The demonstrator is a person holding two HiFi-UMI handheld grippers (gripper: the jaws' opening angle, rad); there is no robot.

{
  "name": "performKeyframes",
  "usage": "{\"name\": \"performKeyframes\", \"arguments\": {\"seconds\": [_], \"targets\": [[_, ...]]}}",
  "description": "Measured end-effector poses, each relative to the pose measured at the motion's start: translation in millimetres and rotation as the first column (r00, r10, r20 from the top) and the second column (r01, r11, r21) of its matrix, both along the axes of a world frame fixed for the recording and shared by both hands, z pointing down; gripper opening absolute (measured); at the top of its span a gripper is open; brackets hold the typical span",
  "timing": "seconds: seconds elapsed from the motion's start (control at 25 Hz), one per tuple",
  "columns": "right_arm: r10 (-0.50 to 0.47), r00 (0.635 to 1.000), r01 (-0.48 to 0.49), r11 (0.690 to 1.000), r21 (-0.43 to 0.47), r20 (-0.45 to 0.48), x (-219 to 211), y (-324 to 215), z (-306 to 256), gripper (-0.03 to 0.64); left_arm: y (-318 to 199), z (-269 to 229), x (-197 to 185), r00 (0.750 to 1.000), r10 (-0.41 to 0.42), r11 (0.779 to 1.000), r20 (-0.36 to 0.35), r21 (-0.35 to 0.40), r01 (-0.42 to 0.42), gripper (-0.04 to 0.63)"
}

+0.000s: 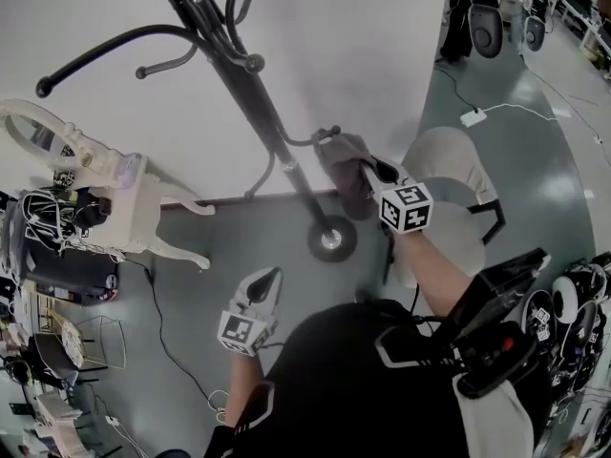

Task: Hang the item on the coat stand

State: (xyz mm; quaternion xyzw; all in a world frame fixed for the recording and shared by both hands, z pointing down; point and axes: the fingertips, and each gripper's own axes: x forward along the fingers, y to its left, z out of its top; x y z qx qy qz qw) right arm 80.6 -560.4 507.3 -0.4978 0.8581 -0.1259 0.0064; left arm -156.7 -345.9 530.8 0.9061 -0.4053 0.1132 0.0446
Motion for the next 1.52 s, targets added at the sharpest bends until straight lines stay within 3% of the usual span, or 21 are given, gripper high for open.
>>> {"name": "performKeyframes", "arguments": {"seconds": [1.52], "targets": [[-0.11,0.99,0.09,0.978,-0.19,-0.093,-48.5,-56.6,90.8,0.051,30.6,0.6,-15.2,0.974,-0.227,0.974,0.017,0.001,0.227,0.029]]}}
